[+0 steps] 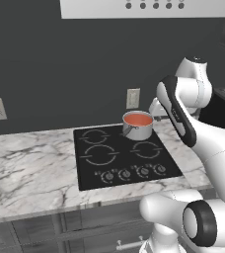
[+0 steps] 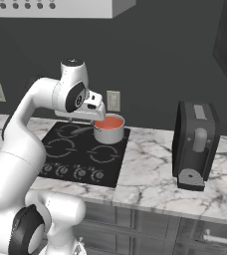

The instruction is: Wait until the marinara sauce is simmered to a deep red color and then turn off the stove.

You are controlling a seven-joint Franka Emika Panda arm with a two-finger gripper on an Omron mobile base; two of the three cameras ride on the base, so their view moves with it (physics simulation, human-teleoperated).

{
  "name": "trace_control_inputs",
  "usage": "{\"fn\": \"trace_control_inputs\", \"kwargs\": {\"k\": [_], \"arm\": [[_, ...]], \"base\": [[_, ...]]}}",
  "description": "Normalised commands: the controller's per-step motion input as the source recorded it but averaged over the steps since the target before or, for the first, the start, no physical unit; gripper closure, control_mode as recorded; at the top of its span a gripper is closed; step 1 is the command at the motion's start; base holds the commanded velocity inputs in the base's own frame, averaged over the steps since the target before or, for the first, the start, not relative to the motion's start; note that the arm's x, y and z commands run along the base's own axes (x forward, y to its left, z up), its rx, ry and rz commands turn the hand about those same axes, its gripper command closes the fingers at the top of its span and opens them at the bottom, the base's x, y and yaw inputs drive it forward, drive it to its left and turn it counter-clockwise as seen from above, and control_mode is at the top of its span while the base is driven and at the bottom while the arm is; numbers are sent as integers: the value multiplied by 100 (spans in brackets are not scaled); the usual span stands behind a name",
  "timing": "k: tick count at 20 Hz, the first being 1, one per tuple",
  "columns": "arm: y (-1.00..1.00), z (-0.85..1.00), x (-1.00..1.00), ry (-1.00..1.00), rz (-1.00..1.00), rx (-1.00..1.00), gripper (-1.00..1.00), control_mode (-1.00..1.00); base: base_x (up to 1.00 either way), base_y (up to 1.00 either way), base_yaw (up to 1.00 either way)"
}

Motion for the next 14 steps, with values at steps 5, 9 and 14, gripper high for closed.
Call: {"fn": "trace_control_inputs", "kwargs": {"k": [5,9,14], "arm": [[0,0,0,0,0,0,-100,-100],[0,0,0,0,0,0,-100,-100],[0,0,0,0,0,0,-100,-100]], "base": [[0,0,0],[0,0,0],[0,0,0]]}}
